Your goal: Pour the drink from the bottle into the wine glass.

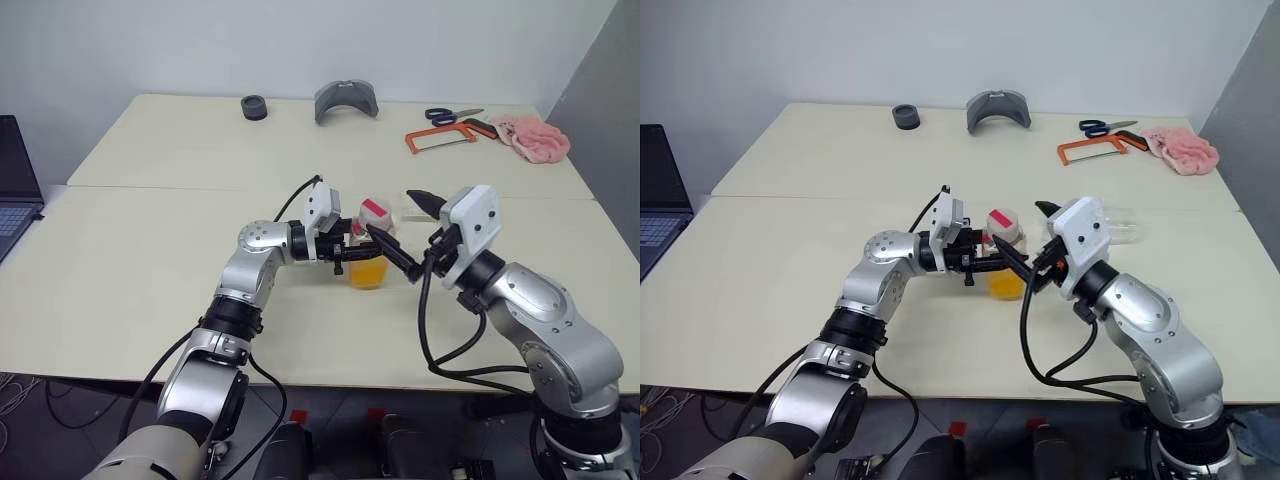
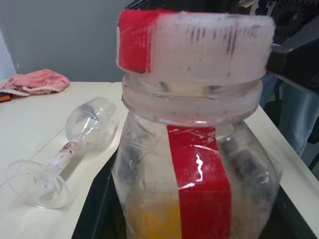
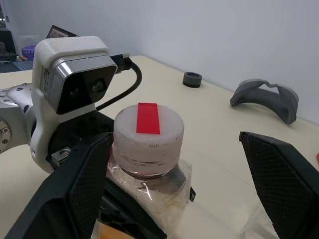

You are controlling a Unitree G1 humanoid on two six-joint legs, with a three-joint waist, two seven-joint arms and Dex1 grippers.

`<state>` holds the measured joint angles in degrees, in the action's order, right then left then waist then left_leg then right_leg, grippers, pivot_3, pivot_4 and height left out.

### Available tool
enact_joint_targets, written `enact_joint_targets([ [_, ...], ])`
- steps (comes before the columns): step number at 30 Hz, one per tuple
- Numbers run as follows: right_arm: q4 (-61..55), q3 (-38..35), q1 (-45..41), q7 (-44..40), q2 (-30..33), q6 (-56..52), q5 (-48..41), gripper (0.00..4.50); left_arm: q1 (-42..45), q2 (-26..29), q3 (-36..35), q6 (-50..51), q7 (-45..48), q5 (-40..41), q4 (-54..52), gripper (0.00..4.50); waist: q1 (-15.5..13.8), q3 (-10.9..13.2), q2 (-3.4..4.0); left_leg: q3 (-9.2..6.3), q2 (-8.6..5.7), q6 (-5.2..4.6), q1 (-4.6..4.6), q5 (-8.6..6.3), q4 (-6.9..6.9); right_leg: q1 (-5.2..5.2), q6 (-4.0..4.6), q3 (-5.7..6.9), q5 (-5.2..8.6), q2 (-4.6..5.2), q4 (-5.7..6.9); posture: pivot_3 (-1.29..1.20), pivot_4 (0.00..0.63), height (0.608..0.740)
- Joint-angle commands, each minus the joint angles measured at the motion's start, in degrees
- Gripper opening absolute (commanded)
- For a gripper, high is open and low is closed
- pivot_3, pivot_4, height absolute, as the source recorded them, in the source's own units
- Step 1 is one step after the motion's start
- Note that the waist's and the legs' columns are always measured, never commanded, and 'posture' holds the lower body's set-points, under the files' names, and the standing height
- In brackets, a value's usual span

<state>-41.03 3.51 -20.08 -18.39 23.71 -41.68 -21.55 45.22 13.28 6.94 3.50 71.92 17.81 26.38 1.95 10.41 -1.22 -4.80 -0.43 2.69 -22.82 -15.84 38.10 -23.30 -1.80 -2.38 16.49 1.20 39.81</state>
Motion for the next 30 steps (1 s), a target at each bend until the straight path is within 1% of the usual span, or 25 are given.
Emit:
enact_joint_targets([
  [1,-1.00,-3.29,-0.20,1.00,0.45,0.52,0.44,4.30,0.52,0.04,-0.35,-0.63,0.64,0.96,-2.61,1.67,0.00,0.00,0.00,0.00,0.00,0.00,0.00,0.00,0.00,0.00,0.00,0.00,0.00,0.00,0.00,0.00,0.150,0.740],
  [18,-1.08,-5.46,0.38,1.27,0.73,0.06,-0.47,4.30,-0.07,0.25,-0.05,-0.58,0.51,0.83,-3.33,1.67,0.00,0.00,0.00,0.00,0.00,0.00,0.00,0.00,0.00,0.00,0.00,0.00,0.00,0.00,0.00,0.00,0.150,0.740],
  [30,-1.90,-5.48,0.69,0.86,0.97,-0.57,-1.18,4.30,-0.25,0.16,0.01,-0.59,0.28,0.67,-3.58,1.66,0.01,0.00,0.00,0.02,0.00,0.00,0.00,0.00,0.00,0.00,0.00,-0.01,0.00,-0.01,0.00,0.00,0.150,0.740],
])
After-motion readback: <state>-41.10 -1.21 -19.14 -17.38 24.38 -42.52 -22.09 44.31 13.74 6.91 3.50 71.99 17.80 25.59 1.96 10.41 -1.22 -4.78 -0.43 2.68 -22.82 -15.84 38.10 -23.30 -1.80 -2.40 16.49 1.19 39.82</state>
